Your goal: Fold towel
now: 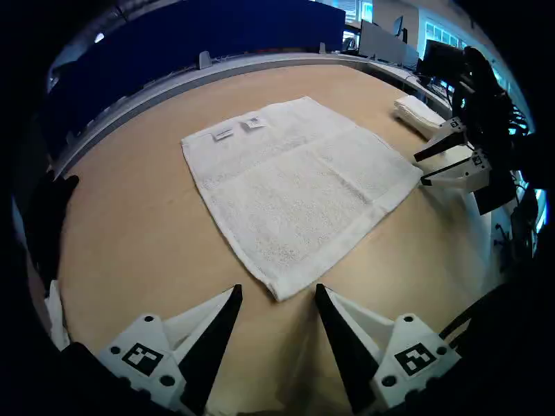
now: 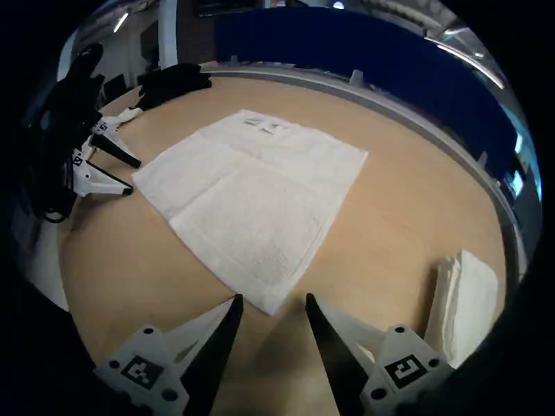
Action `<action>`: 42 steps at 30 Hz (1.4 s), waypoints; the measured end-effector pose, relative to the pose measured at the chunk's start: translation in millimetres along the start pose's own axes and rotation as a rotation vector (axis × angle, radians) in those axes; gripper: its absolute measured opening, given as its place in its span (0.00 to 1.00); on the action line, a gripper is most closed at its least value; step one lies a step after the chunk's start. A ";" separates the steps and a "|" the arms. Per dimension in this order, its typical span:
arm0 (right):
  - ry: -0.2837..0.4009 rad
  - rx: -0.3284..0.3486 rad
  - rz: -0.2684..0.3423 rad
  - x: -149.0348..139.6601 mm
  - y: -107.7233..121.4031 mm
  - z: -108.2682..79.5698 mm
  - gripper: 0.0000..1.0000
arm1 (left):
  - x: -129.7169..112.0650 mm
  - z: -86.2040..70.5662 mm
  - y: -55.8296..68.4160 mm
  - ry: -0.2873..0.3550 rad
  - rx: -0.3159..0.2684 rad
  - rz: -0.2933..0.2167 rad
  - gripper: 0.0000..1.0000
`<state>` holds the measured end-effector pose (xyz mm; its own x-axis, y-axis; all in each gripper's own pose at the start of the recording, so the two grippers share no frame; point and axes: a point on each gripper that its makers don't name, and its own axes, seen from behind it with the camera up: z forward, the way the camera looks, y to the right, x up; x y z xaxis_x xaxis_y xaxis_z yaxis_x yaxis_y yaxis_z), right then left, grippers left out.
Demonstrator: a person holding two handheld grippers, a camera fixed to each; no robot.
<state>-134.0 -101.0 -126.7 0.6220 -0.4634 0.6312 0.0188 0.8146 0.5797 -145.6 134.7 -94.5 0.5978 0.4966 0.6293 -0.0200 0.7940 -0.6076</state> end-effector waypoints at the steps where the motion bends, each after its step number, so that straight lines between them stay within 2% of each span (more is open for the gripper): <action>1: 0.000 -0.001 0.002 -0.3 -0.1 0.4 0.68 | 0.3 0.3 -0.2 -0.001 0.003 0.001 0.74; 5: 0.000 0.002 0.002 -1.1 -1.4 1.1 0.66 | 0.8 1.2 1.3 -0.003 0.007 0.004 0.60; 8: 0.000 0.012 0.000 -1.4 -4.0 1.4 0.59 | 1.2 2.0 3.6 -0.004 0.007 0.004 0.53; 13: 0.000 0.032 0.000 -2.2 -9.1 0.8 0.43 | 1.1 3.1 6.1 -0.007 0.008 0.001 0.38; 15: -0.001 0.036 0.000 -2.0 -10.5 0.4 0.38 | 1.0 2.9 5.9 -0.009 0.010 -0.003 0.36; 19: -0.002 0.036 -0.001 -1.5 -11.2 -0.1 0.30 | 0.4 2.3 4.1 -0.015 0.011 -0.017 0.29; 21: -0.004 0.036 0.000 -1.4 -11.2 -0.2 0.27 | -0.1 2.0 3.1 -0.017 0.012 -0.023 0.22; 25: -0.010 0.034 0.006 -1.6 -10.6 -0.4 0.19 | -0.8 0.9 3.9 -0.021 0.007 -0.030 0.16; 29: -0.013 0.031 0.009 -1.6 -9.2 -0.8 0.18 | -1.5 -0.3 6.4 -0.025 -0.006 -0.041 0.10; 38: -0.005 0.025 0.012 1.8 -7.3 -3.6 0.16 | 0.3 -0.4 2.5 -0.020 0.016 -0.039 0.08; 42: 0.005 0.027 0.014 7.6 -6.0 -7.8 0.16 | 3.9 -4.9 3.9 -0.019 0.011 -0.056 0.08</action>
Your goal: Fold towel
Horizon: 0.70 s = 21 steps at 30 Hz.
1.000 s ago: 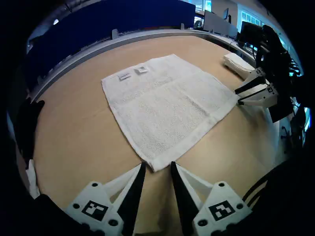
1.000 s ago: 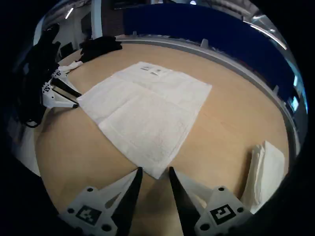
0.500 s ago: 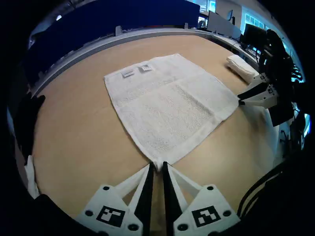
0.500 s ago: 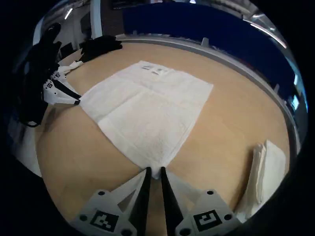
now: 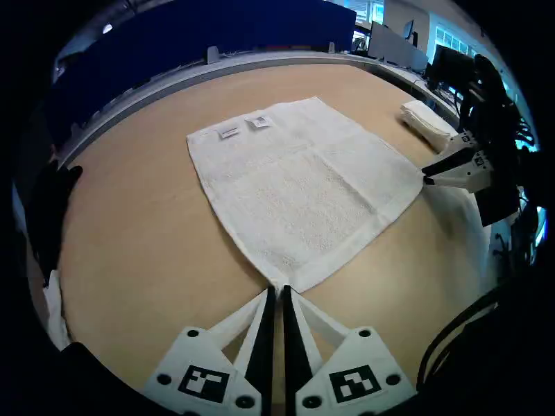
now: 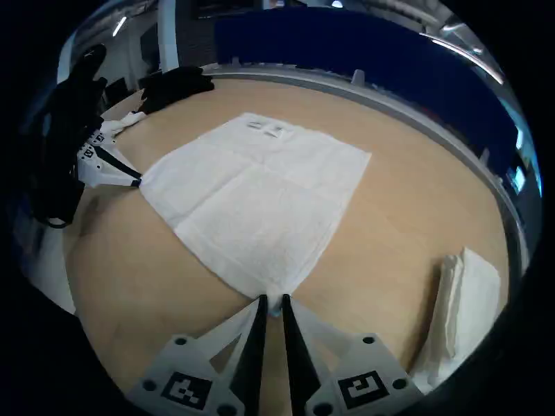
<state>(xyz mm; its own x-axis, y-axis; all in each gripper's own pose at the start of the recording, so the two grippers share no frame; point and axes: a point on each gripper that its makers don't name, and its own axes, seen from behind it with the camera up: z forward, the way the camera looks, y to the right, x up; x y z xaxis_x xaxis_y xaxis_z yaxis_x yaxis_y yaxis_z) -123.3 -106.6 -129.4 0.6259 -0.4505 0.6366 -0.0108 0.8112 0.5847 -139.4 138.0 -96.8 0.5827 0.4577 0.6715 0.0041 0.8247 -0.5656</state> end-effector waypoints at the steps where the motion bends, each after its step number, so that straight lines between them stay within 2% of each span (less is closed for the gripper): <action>1: 0.003 0.000 -0.001 1.8 0.3 -1.6 0.16 | 1.2 -1.6 0.1 0.001 -0.001 -0.007 0.08; 11: 0.044 0.004 -0.021 22.7 -2.0 -27.5 0.16 | 13.3 -29.3 0.7 0.019 -0.001 -0.078 0.08; 21: 0.095 0.010 -0.039 49.7 -11.6 -68.2 0.16 | 20.2 -66.0 11.7 0.024 -0.017 -0.119 0.08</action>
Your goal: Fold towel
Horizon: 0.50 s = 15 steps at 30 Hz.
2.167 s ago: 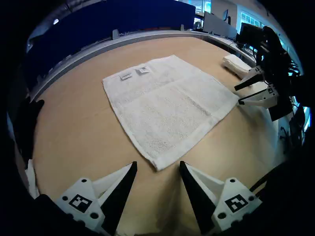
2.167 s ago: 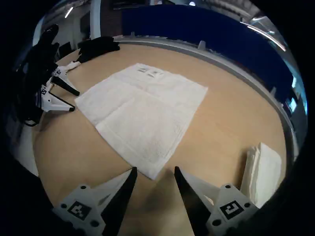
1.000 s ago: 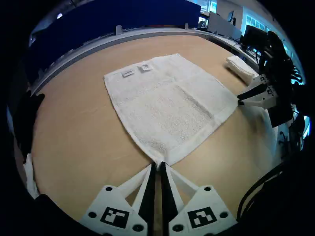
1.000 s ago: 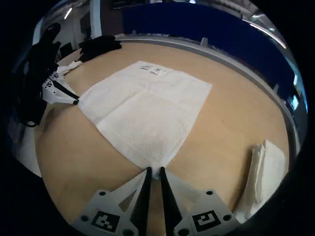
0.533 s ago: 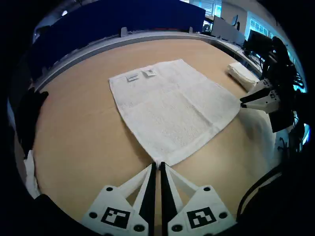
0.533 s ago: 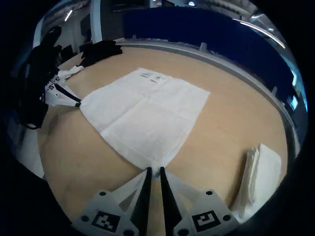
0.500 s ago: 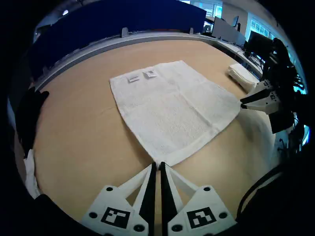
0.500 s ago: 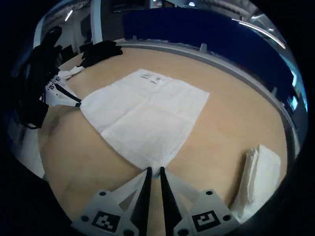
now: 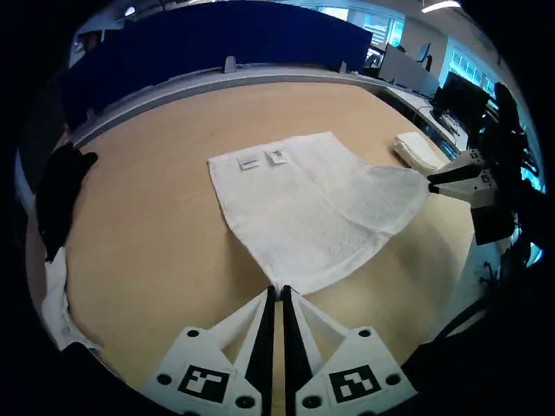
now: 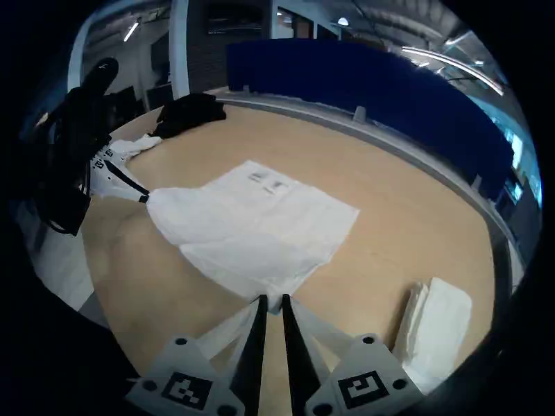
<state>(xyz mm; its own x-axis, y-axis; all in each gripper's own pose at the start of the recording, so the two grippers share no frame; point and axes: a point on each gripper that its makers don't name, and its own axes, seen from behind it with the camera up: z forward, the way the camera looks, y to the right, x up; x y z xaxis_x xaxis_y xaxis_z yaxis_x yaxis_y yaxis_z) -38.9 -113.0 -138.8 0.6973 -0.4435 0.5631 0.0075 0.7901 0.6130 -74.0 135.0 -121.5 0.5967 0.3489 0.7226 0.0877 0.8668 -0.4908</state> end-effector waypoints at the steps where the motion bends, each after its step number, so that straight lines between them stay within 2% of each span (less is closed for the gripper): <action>1: 0.003 0.002 -0.002 2.2 -1.4 -4.2 0.16 | 1.5 -4.1 1.3 0.003 -0.002 -0.003 0.08; 8: 0.009 0.013 0.007 11.1 -7.2 -28.3 0.16 | 7.4 -28.3 8.2 0.018 -0.012 -0.029 0.08; 15: 0.000 0.027 0.020 8.7 -12.9 -44.2 0.16 | 0.5 -43.8 18.1 0.011 -0.026 -0.051 0.08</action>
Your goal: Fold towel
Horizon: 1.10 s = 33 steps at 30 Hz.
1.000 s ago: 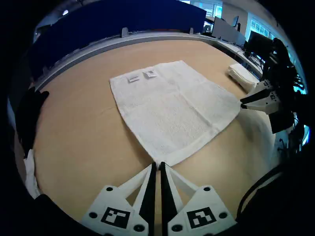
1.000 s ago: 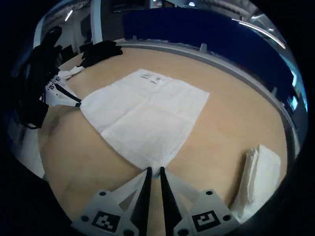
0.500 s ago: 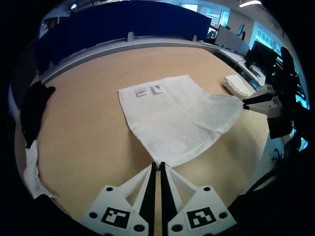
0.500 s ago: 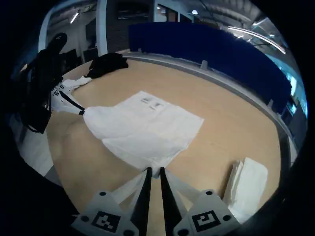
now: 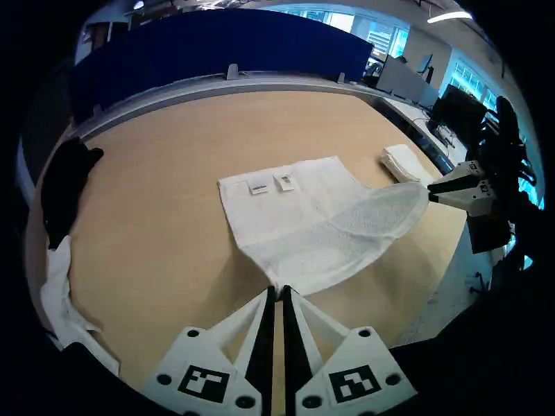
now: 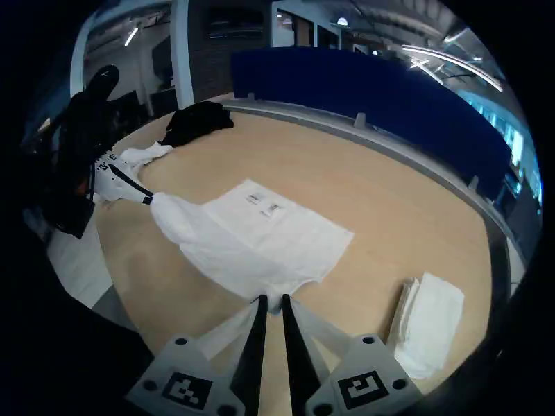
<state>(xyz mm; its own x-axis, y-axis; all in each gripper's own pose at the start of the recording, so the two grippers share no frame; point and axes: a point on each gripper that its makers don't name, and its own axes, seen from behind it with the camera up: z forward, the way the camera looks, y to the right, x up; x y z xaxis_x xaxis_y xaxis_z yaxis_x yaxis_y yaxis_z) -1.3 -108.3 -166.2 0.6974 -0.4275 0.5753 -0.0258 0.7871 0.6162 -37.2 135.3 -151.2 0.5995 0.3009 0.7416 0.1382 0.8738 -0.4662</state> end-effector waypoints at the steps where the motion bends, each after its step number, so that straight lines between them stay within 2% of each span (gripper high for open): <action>1: -0.001 0.000 0.001 -0.5 -0.3 -1.1 0.16 | -1.2 -1.2 1.6 -0.001 -0.002 -0.003 0.08; 8: -0.006 0.003 0.002 -2.6 -0.2 -2.9 0.16 | -4.9 -1.6 5.5 -0.004 -0.007 -0.015 0.08; 20: -0.004 -0.008 -0.003 5.7 9.9 3.1 0.16 | 15.3 3.2 -4.6 0.030 0.006 -0.023 0.08; 33: 0.004 -0.057 -0.014 28.5 43.7 35.0 0.16 | 52.3 29.5 -24.0 0.073 0.037 -0.019 0.08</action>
<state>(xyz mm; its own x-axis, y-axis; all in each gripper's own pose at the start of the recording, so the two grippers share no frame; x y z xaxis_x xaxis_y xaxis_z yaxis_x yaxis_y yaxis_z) -7.6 -101.7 -104.0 0.7002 -0.4371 0.5645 0.0251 0.8053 0.5924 -32.4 141.3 -87.0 0.6528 0.2570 0.7126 0.1216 0.8929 -0.4334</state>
